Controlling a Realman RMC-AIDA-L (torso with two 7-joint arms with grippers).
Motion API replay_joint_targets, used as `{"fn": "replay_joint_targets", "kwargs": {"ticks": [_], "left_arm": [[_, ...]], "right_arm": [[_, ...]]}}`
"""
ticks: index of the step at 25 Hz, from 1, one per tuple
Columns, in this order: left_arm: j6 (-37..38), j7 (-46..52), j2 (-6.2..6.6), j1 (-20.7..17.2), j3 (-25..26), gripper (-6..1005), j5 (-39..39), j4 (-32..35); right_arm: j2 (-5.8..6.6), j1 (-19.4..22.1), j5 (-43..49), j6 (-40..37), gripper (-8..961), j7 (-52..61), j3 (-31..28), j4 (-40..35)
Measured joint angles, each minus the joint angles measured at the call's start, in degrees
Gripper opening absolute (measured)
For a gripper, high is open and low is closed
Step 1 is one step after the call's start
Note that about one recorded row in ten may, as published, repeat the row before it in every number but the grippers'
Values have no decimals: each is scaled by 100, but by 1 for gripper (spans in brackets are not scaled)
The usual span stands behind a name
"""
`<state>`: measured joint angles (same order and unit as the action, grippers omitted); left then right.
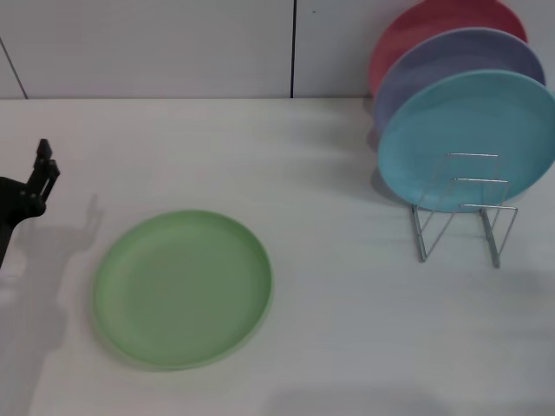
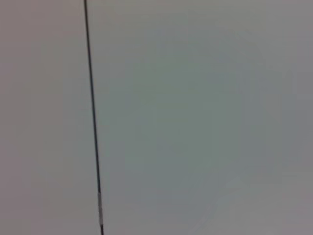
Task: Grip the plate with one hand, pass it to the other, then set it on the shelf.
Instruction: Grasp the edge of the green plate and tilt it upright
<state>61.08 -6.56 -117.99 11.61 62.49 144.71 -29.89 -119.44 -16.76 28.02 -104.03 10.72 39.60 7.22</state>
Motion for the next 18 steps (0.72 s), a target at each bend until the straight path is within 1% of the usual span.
{"fn": "replay_joint_targets", "kwargs": {"ticks": [2,7,9,11,13,15,16,18], "left_arm": [[-190,-27,9,-12,31,793,17,-105],[-365,-28,18,-22,60,792,28,-172],[-554,-29,63,-76,62,791,33,-334],[-853,-30,146,-160,82,791,54,-631],[-1279,-30,251,-279,154,791,148,-1072],[-2032,-30,392,-494,367,790,419,-1795],[-2301,-30,429,-561,450,790,523,-2031],[-3154,-30,487,-723,707,790,798,-2679]], "right_arm": [[1,-2,11,4,819,1,-3,-12],[8,-36,11,29,817,0,-8,-13],[9,-43,11,41,817,0,-13,-13],[12,-56,11,47,818,0,-12,-15],[16,-68,11,56,818,0,-9,-21],[19,-75,11,83,818,0,-7,-26],[19,-77,11,96,818,0,-7,-31],[18,-80,11,133,818,0,-6,-44]]}}
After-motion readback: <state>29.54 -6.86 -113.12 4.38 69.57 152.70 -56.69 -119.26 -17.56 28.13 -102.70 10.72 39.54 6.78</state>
